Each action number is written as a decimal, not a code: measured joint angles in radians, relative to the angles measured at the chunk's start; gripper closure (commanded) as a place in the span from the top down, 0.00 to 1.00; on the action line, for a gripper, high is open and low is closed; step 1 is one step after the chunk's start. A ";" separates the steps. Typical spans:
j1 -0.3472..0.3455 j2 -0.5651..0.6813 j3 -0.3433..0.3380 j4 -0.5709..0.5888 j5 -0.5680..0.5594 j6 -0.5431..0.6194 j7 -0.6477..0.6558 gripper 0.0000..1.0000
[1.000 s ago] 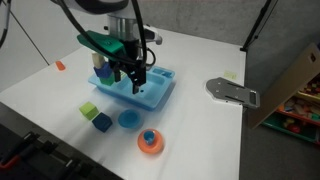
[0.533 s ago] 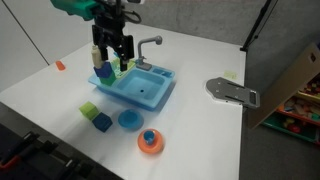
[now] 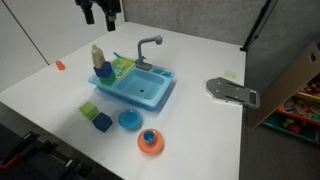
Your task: Take the blue cup out of the toy sink and put it on the orange plate
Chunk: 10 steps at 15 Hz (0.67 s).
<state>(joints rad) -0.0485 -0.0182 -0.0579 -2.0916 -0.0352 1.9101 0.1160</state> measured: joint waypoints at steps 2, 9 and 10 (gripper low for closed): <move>0.007 -0.021 0.013 0.033 0.000 -0.025 0.000 1.00; 0.011 -0.109 0.030 0.073 0.004 -0.031 -0.002 1.00; 0.011 -0.117 0.030 0.074 0.005 -0.031 -0.002 1.00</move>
<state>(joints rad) -0.0375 -0.1357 -0.0282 -2.0178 -0.0304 1.8789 0.1138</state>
